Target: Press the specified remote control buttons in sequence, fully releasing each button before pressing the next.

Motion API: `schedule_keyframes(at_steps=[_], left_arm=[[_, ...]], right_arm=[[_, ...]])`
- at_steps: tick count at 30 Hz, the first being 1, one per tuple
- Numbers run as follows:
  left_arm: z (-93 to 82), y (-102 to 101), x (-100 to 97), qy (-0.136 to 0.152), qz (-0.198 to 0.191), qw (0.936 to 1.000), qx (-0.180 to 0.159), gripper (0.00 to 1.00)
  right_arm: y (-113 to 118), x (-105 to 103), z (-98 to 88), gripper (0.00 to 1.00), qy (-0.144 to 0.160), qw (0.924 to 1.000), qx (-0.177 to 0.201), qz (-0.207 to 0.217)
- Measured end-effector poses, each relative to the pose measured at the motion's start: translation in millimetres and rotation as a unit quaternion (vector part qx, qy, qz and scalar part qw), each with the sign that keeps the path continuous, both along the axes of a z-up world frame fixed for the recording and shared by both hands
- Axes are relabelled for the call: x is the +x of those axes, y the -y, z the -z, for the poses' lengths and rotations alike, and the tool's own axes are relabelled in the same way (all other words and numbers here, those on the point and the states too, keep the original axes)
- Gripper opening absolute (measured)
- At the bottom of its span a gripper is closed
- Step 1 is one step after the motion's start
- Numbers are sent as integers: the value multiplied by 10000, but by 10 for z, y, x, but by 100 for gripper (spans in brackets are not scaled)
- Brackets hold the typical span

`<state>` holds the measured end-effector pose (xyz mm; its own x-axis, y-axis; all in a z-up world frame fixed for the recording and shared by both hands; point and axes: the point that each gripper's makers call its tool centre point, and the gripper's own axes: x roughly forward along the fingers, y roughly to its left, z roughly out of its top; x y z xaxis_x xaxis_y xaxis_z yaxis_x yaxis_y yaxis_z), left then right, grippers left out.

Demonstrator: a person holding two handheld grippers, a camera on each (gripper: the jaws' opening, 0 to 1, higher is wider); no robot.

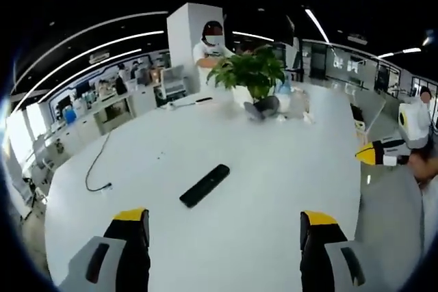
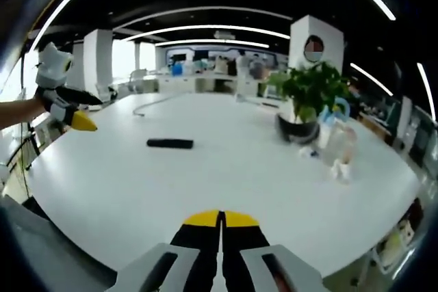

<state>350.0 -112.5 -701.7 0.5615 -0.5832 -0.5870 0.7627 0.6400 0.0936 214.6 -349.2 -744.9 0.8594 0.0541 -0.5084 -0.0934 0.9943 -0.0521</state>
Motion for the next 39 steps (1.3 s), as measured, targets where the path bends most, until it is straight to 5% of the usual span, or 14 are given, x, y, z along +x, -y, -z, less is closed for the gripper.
schedule_keyframes(at_steps=[21,39], left_arm=[[339,405,377,-530,1021,9914,620,72],[620,454,709,-855,1901,9664,1503,48]], right_arm=[[-11,-4,114,0,-302,9995,-74,-20],[1,-35,184,0,-475,9986,-219,-23]])
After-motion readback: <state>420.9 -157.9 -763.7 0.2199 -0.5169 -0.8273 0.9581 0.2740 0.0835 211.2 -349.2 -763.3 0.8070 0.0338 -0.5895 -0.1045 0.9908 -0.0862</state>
